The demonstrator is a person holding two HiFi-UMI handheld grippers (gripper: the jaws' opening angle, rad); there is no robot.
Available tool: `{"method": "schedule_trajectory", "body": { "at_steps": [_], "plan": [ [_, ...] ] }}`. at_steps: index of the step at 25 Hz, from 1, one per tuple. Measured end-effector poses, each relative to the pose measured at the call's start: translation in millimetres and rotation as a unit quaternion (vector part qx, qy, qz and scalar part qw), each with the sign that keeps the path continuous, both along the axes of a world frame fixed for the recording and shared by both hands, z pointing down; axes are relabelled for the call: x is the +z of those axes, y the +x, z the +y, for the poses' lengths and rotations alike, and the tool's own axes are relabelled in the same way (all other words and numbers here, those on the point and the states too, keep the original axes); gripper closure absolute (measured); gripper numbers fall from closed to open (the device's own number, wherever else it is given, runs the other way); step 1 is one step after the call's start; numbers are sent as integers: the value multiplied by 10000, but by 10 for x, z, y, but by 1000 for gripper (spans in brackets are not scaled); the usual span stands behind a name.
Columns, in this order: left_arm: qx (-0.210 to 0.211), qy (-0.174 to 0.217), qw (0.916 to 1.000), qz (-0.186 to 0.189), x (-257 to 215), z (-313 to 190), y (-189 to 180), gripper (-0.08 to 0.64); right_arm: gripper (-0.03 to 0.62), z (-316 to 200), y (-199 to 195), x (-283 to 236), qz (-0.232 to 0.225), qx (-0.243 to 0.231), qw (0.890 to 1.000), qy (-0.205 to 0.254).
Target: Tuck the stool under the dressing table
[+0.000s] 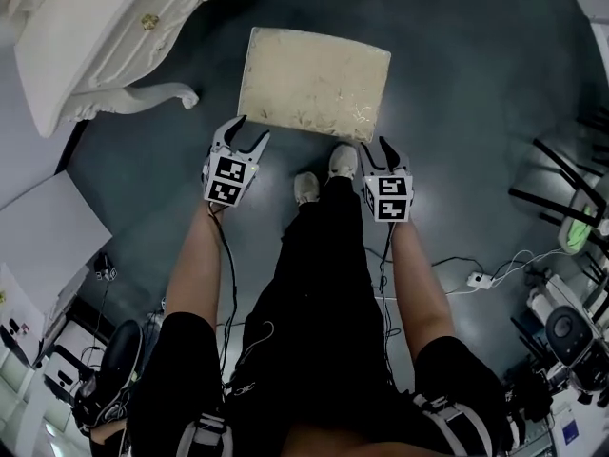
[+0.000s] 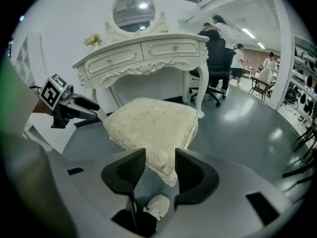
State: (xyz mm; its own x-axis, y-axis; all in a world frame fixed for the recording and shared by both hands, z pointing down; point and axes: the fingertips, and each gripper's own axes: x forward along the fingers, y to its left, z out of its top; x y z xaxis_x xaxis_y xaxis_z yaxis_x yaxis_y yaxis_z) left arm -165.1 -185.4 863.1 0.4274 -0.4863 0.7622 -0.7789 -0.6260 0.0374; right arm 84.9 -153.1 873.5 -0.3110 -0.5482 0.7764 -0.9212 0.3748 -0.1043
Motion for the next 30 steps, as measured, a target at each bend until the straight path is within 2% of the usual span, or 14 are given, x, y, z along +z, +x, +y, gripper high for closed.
{"method": "schedule_trajectory", "body": {
  "at_steps": [6, 10, 12, 15, 19, 23, 30],
  "plan": [
    [156, -229, 9988, -398, 633, 44, -124, 310, 385, -8, 37, 561, 63, -141, 9997, -172],
    [103, -202, 9986, -479, 849, 31, -181, 310, 385, -52, 30, 737, 50, -222, 9995, -201],
    [89, -36, 9980, -628, 877, -7, -211, 313, 388, -78, 18, 746, -11, -268, 9995, -176],
    [27, 99, 9968, -788, 889, -73, -246, 360, 393, -101, 14, 757, -26, -286, 9995, -142],
    [-176, 101, 9965, -807, 913, -88, -229, 360, 397, -125, -2, 786, 208, -244, 9993, -193],
    [-370, 142, 9957, -835, 925, -193, -206, 360, 397, -270, 11, 774, 244, -235, 9994, -121],
    [-737, 167, 9938, -818, 836, -468, -126, 360, 397, -649, 89, 705, 318, -605, 9975, -188]
  ]
}}
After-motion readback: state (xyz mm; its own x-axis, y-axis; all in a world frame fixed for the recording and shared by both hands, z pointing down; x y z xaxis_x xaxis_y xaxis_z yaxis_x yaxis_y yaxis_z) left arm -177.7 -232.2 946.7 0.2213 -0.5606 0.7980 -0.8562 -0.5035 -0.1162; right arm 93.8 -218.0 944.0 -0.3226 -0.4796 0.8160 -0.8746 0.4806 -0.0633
